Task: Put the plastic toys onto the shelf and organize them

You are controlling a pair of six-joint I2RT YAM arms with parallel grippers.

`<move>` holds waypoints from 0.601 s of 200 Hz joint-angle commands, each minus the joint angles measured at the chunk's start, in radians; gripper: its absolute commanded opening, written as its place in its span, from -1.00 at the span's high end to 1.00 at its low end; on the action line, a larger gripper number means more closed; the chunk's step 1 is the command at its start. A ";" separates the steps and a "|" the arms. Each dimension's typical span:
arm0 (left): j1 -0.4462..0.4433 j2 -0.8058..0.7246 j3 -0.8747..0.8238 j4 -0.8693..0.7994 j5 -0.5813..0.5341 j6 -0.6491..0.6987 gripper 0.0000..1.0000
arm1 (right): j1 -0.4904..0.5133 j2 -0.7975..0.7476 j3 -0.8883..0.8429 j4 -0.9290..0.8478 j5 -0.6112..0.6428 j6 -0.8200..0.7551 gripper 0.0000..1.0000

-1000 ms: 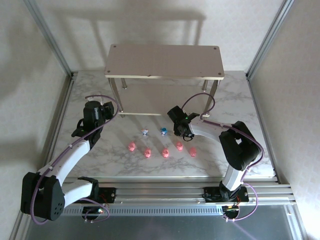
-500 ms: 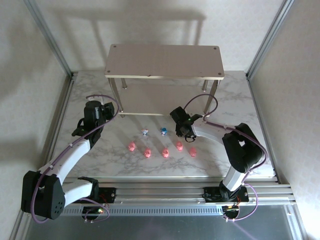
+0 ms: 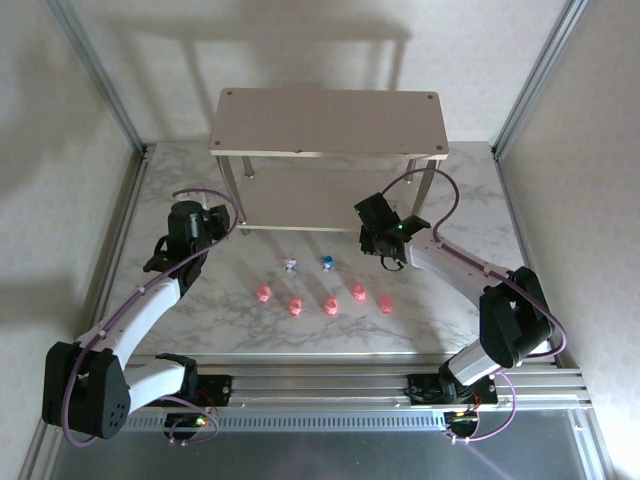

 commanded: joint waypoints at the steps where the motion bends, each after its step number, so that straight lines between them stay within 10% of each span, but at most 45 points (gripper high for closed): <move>1: 0.011 -0.009 0.027 -0.011 0.019 -0.012 0.13 | -0.015 0.044 0.072 -0.015 0.032 -0.067 0.48; 120: 0.011 -0.021 0.034 -0.032 0.012 -0.010 0.13 | -0.113 0.202 0.177 0.103 -0.021 -0.132 0.49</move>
